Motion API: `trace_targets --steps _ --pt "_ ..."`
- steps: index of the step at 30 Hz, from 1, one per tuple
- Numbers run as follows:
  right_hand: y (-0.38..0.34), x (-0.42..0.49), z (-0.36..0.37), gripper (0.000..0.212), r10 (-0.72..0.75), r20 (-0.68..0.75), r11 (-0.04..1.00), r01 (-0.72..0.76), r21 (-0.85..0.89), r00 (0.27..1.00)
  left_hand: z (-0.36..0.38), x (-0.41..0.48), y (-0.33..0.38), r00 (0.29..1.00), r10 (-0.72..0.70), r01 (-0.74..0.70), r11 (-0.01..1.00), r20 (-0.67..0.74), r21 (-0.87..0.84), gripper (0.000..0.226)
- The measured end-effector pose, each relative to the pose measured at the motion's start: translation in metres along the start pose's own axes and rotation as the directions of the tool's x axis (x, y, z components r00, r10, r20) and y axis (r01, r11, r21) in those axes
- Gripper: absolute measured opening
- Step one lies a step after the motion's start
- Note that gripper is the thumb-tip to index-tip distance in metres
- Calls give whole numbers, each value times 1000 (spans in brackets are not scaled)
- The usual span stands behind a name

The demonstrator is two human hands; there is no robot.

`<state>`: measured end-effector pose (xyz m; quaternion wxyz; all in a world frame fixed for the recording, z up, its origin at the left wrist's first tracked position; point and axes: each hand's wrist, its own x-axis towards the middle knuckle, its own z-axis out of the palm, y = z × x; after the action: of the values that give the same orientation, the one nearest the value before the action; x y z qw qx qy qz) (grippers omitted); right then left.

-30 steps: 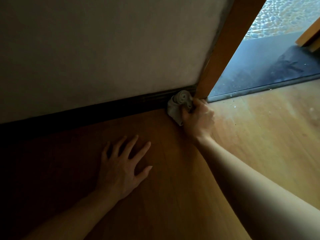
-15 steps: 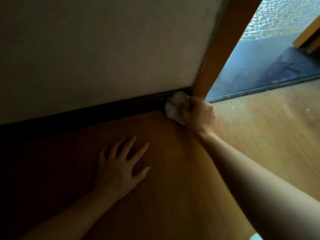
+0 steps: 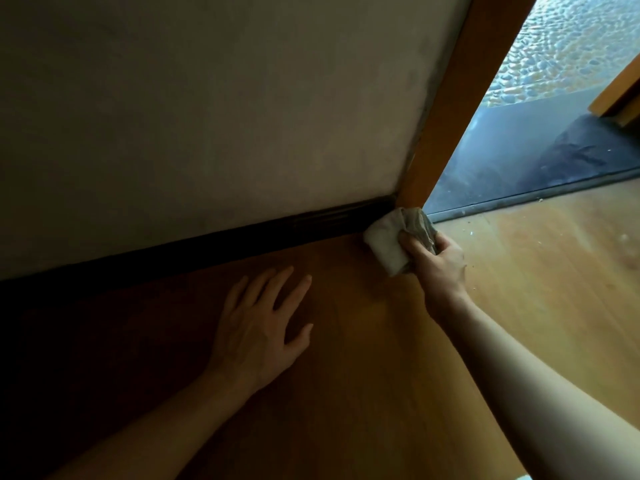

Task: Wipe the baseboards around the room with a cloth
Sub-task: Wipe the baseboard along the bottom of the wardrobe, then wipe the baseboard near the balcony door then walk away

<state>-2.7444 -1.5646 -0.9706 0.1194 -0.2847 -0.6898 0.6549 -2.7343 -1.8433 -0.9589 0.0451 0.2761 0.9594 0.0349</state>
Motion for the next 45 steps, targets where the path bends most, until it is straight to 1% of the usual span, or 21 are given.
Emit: trace_targets --steps 2,5,7,10,12,16,20,23,26,30,33,37,39,42,43,45 --pt "-11 -8 8 23 70 69 985 -80 155 995 -7 5 4 999 -30 30 1000 -30 -6 71" --pt "-29 -22 14 37 114 117 949 -142 280 987 -25 13 14 996 -57 56 998 -64 -16 72" --pt "-49 -35 15 41 148 106 934 -174 311 983 -46 16 24 996 -61 59 998 -63 -26 71" --pt "-91 -60 11 30 194 67 926 -205 316 979 -90 14 43 992 -112 109 993 -64 -44 69" --pt "-132 -80 2 27 219 44 921 -222 320 975 -133 7 60 986 -158 153 985 -56 -78 68" --pt "-239 -122 -27 25 236 28 922 -233 309 971 -244 -6 92 987 -161 157 983 -30 -90 68" --pt "-370 -161 -67 29 222 48 931 -226 287 974 -383 -20 116 985 -169 166 981 -20 -104 68" --pt "-474 -188 -96 36 214 32 930 -213 298 976 -492 -31 133 988 -150 146 981 -27 -125 67" --pt "-577 -215 -119 37 199 13 937 -194 291 980 -602 -44 149 990 -137 134 983 -14 -129 69" --pt "-699 -252 -144 39 181 -10 944 -171 281 983 -731 -63 164 987 -147 136 978 -60 -159 68" --pt "-769 -276 -157 39 153 -15 953 -143 266 988 -800 -73 172 987 -121 104 983 -104 -151 65" --pt "-824 -306 -169 37 112 -59 960 -93 264 992 -852 -87 184 984 -57 33 990 -171 -140 64" --pt "-839 -322 -177 31 109 -106 958 -76 277 988 -866 -96 191 978 -20 -11 990 -209 -143 63" --pt "-850 -348 -192 15 131 -182 945 -67 319 975 -877 -108 201 967 52 -92 984 -249 -155 62" --pt "-851 -356 -198 14 142 -216 942 -64 329 966 -879 -111 205 964 79 -122 980 -254 -158 62" --pt "-851 -371 -210 18 161 -287 936 -54 347 944 -883 -115 214 956 135 -178 973 -261 -149 61"
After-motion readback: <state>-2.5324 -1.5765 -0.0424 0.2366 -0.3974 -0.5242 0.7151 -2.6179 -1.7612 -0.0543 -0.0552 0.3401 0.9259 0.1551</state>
